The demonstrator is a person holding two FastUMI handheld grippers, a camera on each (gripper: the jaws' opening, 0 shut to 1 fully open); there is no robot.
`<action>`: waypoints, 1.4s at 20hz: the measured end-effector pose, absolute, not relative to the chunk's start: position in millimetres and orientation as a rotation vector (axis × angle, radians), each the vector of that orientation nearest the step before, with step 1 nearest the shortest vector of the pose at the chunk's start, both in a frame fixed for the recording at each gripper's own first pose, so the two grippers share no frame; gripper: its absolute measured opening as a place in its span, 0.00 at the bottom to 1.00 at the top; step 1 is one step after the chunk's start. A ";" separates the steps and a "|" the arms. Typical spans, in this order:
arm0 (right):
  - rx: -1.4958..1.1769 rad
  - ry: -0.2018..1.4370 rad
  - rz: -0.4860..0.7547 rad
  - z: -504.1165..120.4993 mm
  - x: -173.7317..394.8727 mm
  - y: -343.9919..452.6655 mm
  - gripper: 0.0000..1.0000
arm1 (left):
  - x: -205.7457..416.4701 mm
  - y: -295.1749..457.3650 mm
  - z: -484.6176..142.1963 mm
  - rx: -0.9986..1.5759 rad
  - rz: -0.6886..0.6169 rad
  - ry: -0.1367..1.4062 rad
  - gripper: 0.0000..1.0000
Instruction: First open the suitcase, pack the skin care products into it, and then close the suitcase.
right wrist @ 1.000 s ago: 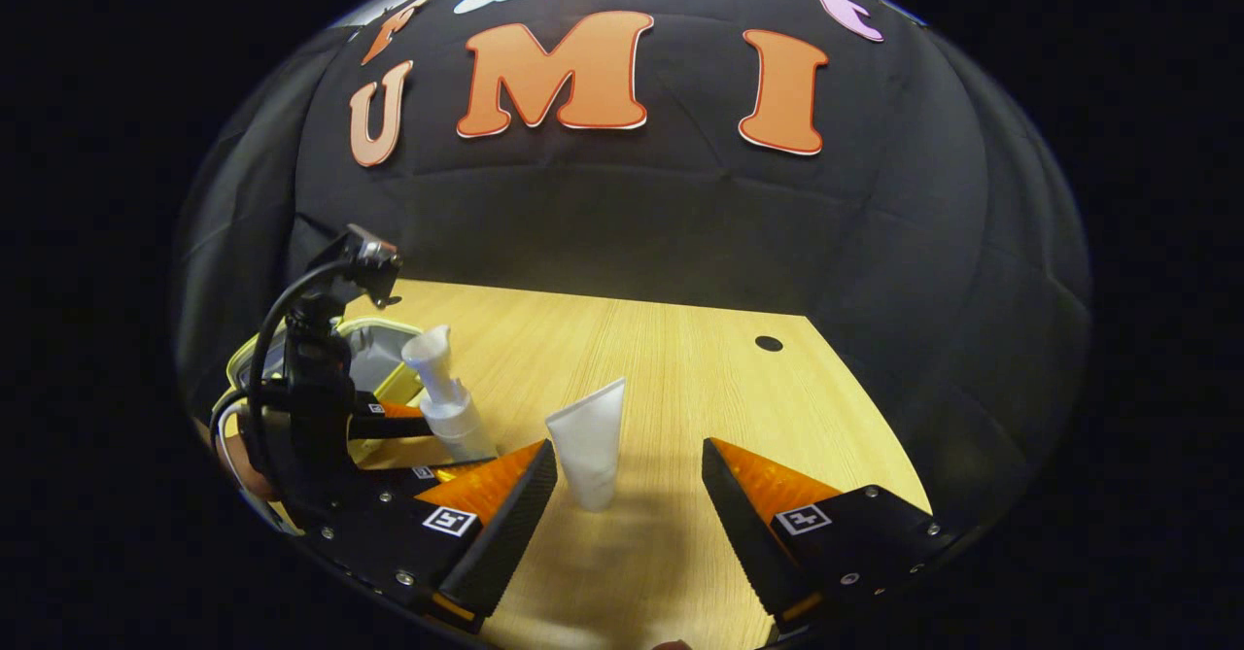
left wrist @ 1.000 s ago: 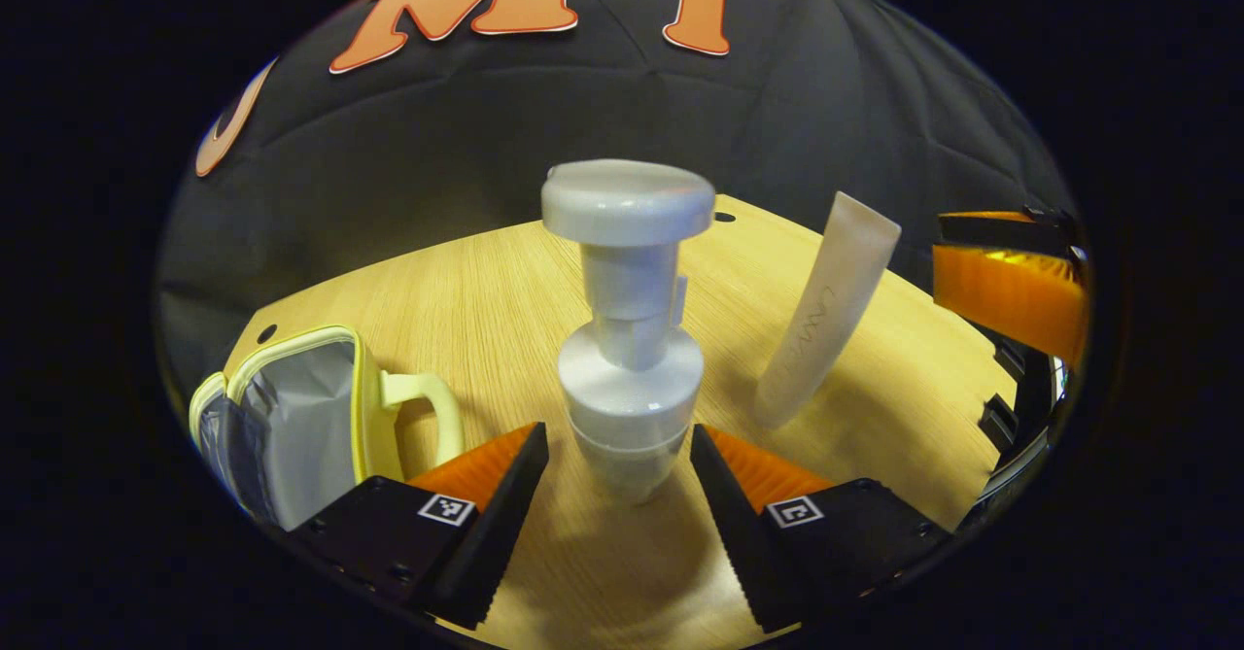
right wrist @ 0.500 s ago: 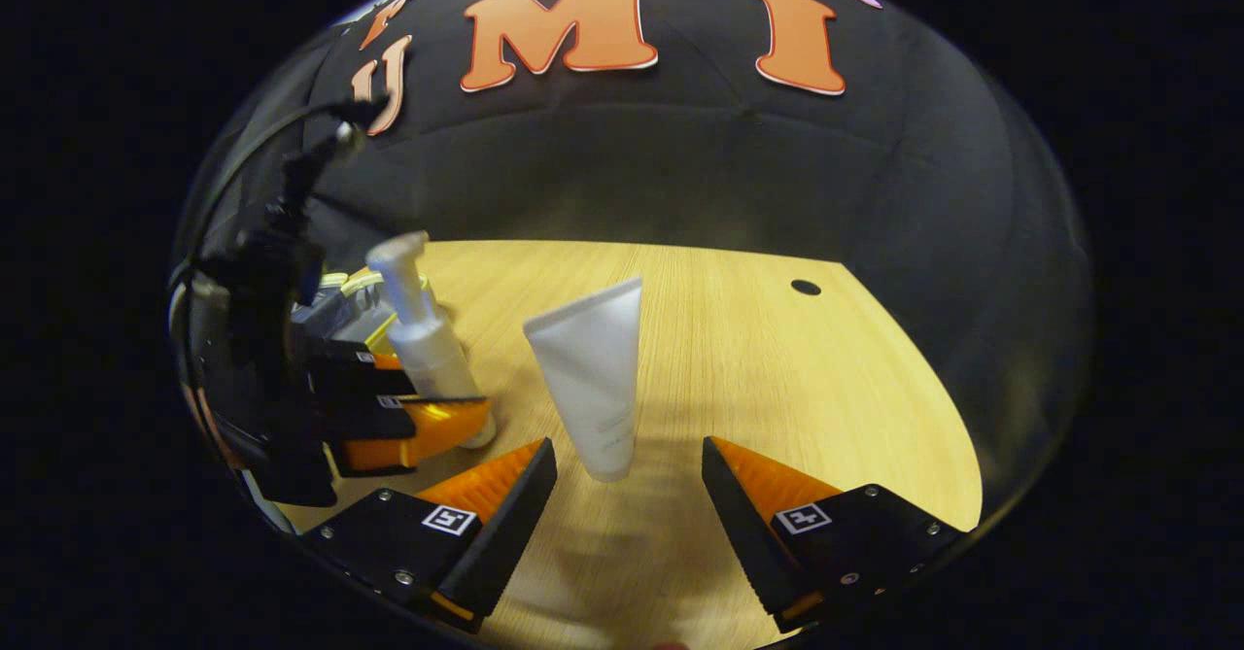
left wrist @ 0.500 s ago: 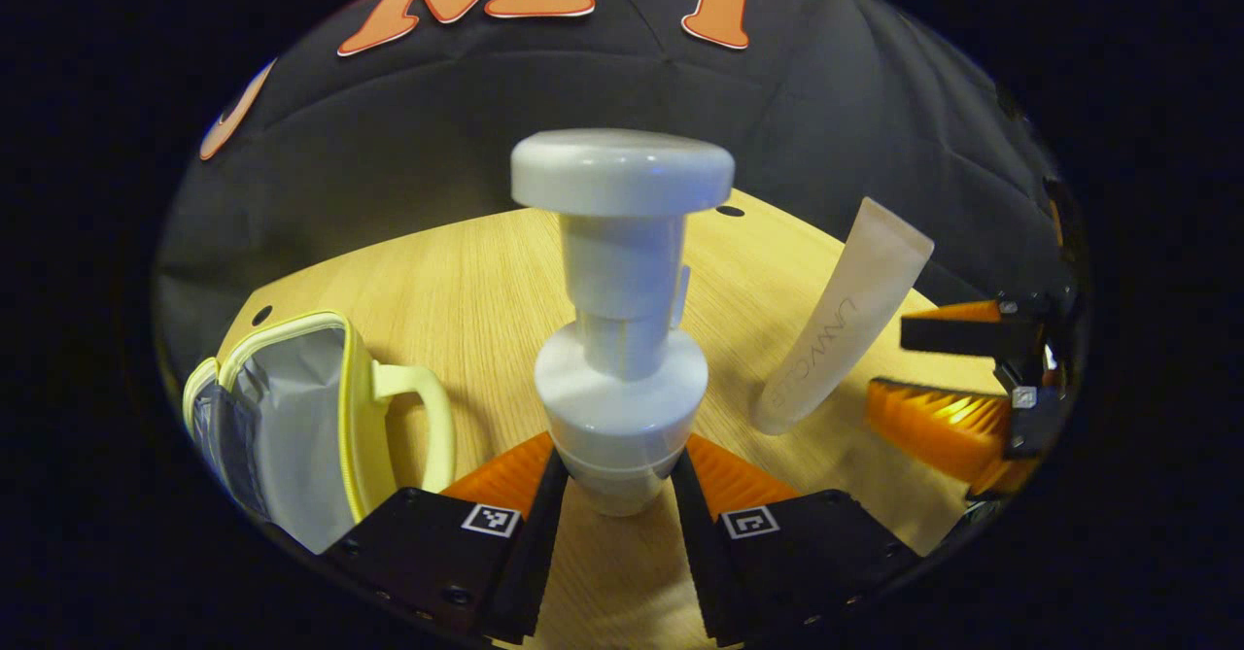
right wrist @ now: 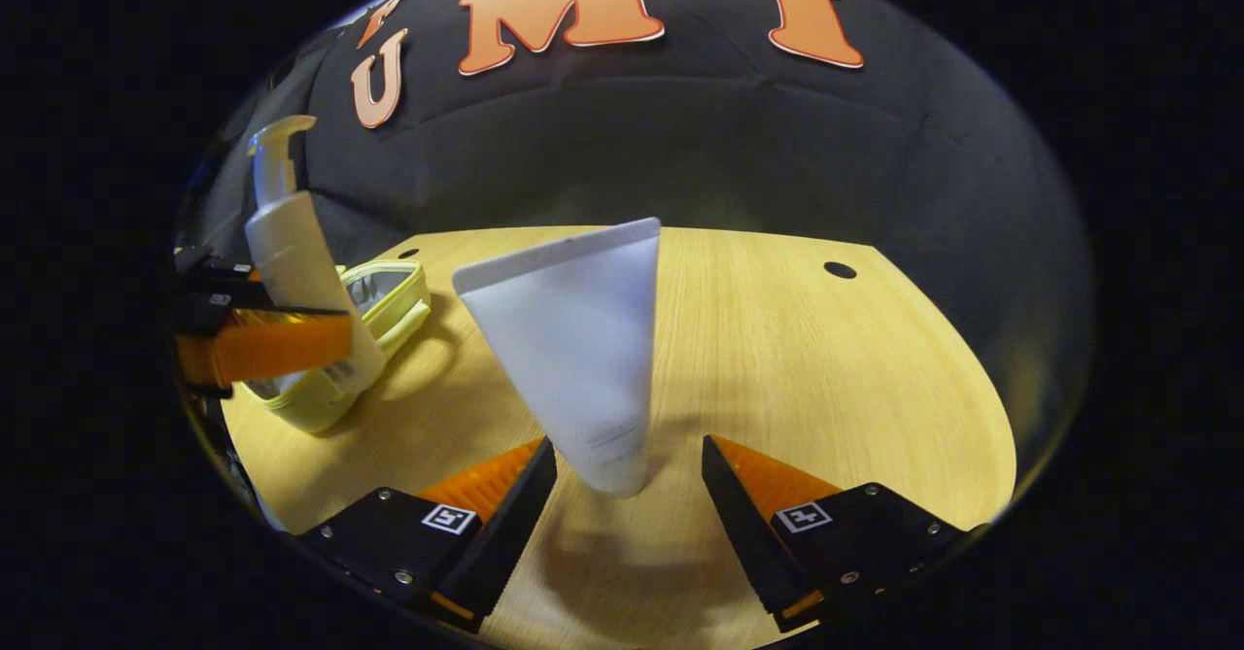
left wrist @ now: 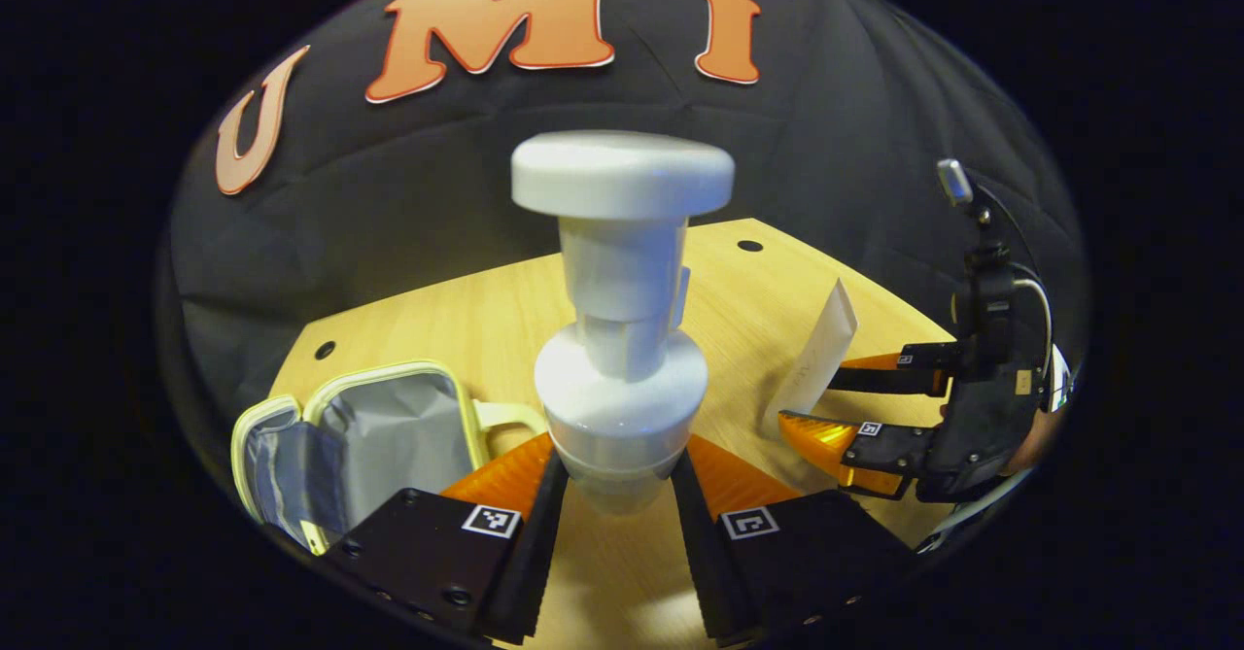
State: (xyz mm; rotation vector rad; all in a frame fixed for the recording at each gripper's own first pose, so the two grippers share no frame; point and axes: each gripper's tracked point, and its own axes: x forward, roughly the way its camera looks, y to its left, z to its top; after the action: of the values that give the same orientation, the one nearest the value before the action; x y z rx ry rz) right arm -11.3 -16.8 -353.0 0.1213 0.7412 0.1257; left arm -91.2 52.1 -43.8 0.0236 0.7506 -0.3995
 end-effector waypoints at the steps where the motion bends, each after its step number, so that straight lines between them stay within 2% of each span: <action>1: 0.126 0.741 0.131 -355.3 -8.7 -15.5 0.96 | -92.7 60.6 -40.9 0.026 -0.378 0.752 0.60; 4: 0.164 0.755 0.134 -362.3 -1.3 -12.4 0.90 | -101.3 80.8 -31.2 0.024 -0.334 0.759 0.60; 5: 0.192 0.758 0.150 -362.7 -0.1 -7.5 0.76 | -103.4 86.2 -30.1 0.024 -0.321 0.761 0.60; 6: 0.205 0.770 0.147 -363.0 -0.3 -4.8 0.77 | -105.4 91.3 -28.9 0.025 -0.308 0.764 0.60; 7: 0.196 0.760 0.139 -363.4 1.7 -4.9 0.58 | -107.6 96.1 -27.0 0.027 -0.301 0.765 0.59; 8: 0.180 0.767 0.138 -363.4 0.6 -5.5 0.55 | -109.2 102.7 -26.9 0.031 -0.291 0.764 0.60; 19: 0.159 0.699 0.151 -288.2 10.9 19.8 0.51 | -98.4 160.5 -7.3 -0.033 -0.214 0.693 0.60; 28: 0.141 0.599 0.229 -216.1 37.7 87.7 0.51 | -87.4 231.7 1.6 -0.076 -0.150 0.652 0.60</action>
State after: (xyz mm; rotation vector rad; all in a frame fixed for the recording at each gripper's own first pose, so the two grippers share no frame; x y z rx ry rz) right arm 37.7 87.7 -216.1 0.1412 0.5986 0.2291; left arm -87.4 231.7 1.6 -0.0764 0.6522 -0.1503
